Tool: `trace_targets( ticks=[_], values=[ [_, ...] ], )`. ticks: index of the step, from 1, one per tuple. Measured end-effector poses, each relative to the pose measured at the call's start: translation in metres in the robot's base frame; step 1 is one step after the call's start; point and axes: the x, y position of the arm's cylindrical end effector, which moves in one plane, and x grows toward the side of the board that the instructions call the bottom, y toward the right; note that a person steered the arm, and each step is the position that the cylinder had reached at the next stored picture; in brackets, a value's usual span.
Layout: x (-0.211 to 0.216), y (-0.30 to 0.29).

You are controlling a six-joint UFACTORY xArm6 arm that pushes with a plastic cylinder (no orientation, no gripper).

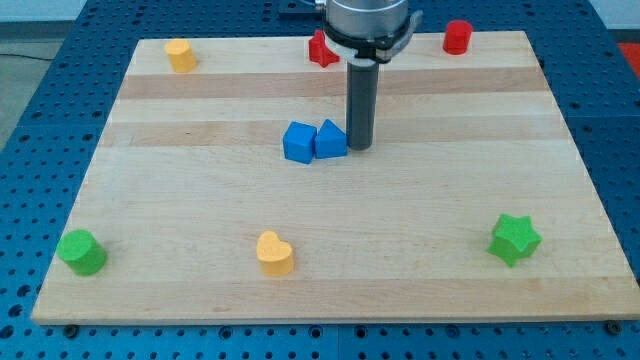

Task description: Push the yellow heart slightly to the bottom

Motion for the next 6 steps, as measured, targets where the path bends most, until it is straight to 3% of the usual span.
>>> trace_targets(
  ticks=[1,3,4,5,6],
  values=[
    [0.042,-0.006],
    [0.065,0.202],
    [0.107,0.2],
    [0.082,0.185],
    [0.095,0.071]
  ],
)
